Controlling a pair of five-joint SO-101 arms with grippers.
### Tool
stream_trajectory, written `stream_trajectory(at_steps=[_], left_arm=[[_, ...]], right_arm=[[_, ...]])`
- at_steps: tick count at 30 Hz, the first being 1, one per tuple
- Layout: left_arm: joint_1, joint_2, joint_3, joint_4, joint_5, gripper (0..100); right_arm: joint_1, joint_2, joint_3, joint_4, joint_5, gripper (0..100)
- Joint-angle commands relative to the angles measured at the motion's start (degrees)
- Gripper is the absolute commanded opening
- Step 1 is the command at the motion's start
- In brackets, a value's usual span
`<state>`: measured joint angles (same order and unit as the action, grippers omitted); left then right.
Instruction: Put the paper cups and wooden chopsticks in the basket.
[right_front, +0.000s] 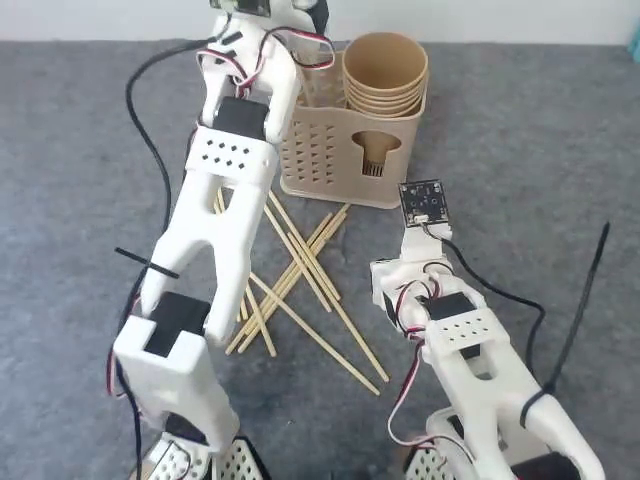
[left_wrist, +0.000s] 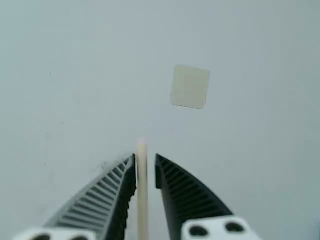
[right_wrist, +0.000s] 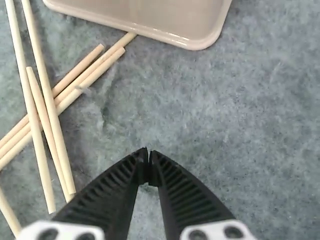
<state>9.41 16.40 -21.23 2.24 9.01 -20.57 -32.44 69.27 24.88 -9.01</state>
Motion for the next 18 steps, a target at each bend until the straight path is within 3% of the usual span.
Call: stream_trajectory(at_steps=[1, 9, 18], left_arm=[[0.0, -2.3, -3.6, 4.1, 0.3, 17], [-1.6, -15.6, -5.1, 28.6, 0.2, 17], [-13.5, -34.2, -2.0, 79.0, -0.2, 17]], right_arm=[[0.5, -2.5, -0.5, -1.1, 1.2, 1.2], [0.4, -2.5, -0.4, -1.1, 1.2, 1.1], [-2.2, -2.6, 0.1, 0.2, 1.2, 1.0]])
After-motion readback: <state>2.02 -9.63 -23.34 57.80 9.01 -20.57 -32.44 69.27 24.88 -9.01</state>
